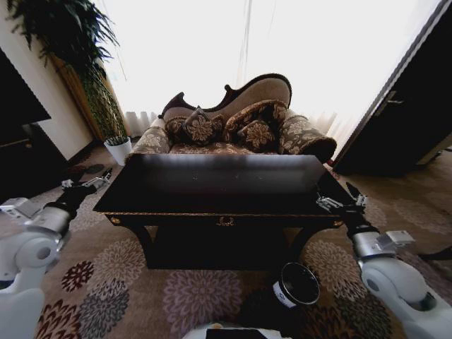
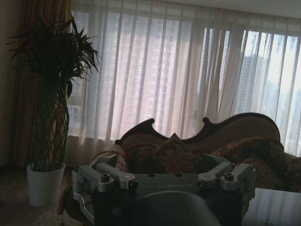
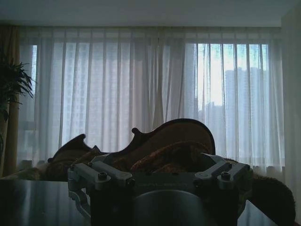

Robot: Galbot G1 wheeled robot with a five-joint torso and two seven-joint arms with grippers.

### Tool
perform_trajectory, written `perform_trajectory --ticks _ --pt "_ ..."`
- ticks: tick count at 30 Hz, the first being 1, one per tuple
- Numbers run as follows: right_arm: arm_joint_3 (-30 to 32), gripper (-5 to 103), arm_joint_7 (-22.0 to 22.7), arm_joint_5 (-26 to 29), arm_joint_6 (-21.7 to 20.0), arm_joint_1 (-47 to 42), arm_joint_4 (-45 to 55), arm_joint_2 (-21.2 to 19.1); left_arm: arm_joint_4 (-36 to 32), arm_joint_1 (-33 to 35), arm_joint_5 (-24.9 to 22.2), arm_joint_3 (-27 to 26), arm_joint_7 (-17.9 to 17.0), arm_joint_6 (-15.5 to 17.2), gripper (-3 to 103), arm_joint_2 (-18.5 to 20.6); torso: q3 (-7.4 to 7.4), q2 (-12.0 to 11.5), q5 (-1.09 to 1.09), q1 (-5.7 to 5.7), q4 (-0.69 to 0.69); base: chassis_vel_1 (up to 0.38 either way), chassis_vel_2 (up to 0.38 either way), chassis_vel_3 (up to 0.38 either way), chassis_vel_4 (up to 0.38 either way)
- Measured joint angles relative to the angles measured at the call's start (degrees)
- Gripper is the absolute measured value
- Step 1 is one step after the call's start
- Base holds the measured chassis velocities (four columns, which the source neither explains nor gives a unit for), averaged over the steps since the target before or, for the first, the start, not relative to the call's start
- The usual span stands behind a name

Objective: Move to the front of the table and place the trash on the table into the trash bin.

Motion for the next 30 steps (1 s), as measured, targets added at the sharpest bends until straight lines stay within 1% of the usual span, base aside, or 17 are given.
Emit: perform_trajectory --ticks 1,3,6,11,18,30 --pt "-1.47 100 -0.36 0.6 -0.53 2.04 -0.19 -0.49 -0.69 0.94 0.14 -0.31 -0.02 0.06 100 -0.31 0.0 0.0 0.0 0.0 0.0 0.0 0.0 0.0 0.0" --pt "-2.7 100 -0.85 0.78 -0.6 3.37 -0.65 -0.92 -1.14 1.85 0.66 -0.41 0.33 -0.12 100 -0.59 0.0 -0.01 0.0 0.01 0.01 0.0 0.0 0.0 0.0" --pt "-5.11 100 -1.43 1.09 -0.97 5.94 -1.54 -1.94 -1.96 3.36 2.56 -0.38 1.79 -1.61 100 -1.12 0.0 -0.01 0.0 0.0 0.0 0.0 0.0 0.0 0.0" --pt "-7.67 100 -2.97 1.38 -0.56 8.83 -2.63 -3.04 -2.68 3.73 2.78 -0.18 2.38 -2.01 100 -1.24 0.0 -0.01 0.0 0.0 0.0 0.0 0.0 0.0 0.0" --pt "-9.62 100 -4.4 1.18 0.66 10.14 -3.96 -3.43 -3.03 3.94 3.22 0.14 2.86 -2.29 100 -1.21 0.0 -0.01 0.0 0.0 -0.01 0.0 0.0 0.0 0.0" --pt "-10.57 100 -5.68 1.54 1.74 10.59 -5.13 -3.31 -2.39 3.75 3.65 0.32 3.01 -2.45 100 -0.93 0.0 -0.01 0.0 0.0 -0.01 0.0 0.0 0.0 0.0"
